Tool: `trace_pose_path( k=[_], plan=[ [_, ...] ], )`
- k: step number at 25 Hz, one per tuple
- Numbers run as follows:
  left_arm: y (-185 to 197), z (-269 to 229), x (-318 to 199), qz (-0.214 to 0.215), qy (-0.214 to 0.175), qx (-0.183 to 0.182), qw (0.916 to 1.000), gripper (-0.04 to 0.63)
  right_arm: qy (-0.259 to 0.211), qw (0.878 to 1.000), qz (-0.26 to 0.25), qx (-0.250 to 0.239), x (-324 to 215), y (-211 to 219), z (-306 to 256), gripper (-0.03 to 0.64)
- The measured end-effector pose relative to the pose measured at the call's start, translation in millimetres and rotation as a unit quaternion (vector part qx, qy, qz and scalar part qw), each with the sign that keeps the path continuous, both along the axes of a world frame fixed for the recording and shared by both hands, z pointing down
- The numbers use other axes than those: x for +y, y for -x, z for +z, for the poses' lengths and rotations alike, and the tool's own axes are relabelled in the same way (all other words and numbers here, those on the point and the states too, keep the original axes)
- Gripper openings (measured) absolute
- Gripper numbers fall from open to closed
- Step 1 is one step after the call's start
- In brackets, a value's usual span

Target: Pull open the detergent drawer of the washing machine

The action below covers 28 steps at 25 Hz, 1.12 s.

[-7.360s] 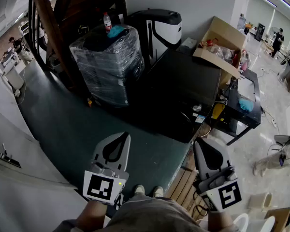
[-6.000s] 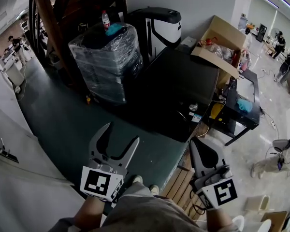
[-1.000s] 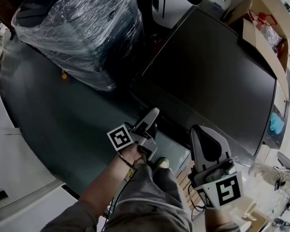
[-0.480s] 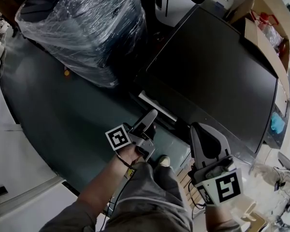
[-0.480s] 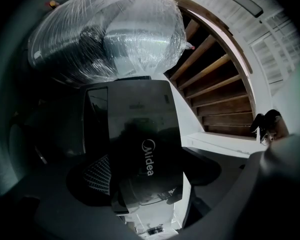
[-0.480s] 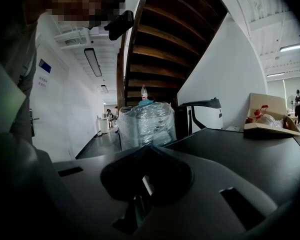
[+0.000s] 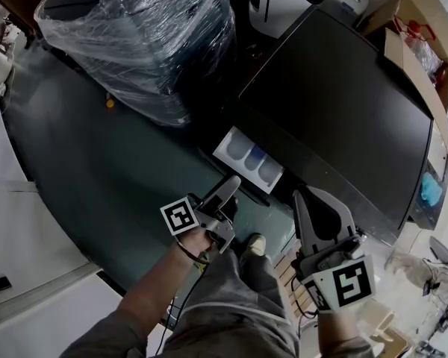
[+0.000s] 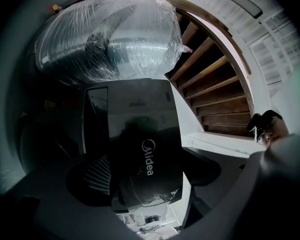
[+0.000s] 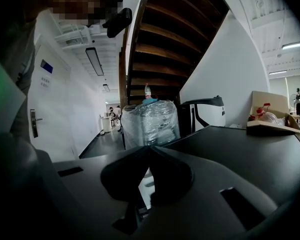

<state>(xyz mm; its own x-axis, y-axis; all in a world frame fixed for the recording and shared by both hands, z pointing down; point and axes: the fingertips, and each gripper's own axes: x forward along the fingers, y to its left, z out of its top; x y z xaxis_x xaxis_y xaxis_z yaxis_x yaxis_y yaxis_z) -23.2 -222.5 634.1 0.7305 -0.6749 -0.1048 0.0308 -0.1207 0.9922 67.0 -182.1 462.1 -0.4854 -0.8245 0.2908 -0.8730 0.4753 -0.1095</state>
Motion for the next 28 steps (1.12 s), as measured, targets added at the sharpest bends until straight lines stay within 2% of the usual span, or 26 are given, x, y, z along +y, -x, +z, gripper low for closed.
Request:
trace_pose_path(
  k=[21, 28],
  plan=[
    [37, 2, 47, -0.009, -0.003, -0.005, 0.9999, 0.434, 0.014, 1.0, -0.004, 0.008, 27, 10, 7, 0.031],
    [38, 2, 50, -0.007, 0.0, -0.006, 1.0, 0.433, 0.022, 1.0, -0.012, 0.009, 30, 17, 11, 0.031]
  ],
)
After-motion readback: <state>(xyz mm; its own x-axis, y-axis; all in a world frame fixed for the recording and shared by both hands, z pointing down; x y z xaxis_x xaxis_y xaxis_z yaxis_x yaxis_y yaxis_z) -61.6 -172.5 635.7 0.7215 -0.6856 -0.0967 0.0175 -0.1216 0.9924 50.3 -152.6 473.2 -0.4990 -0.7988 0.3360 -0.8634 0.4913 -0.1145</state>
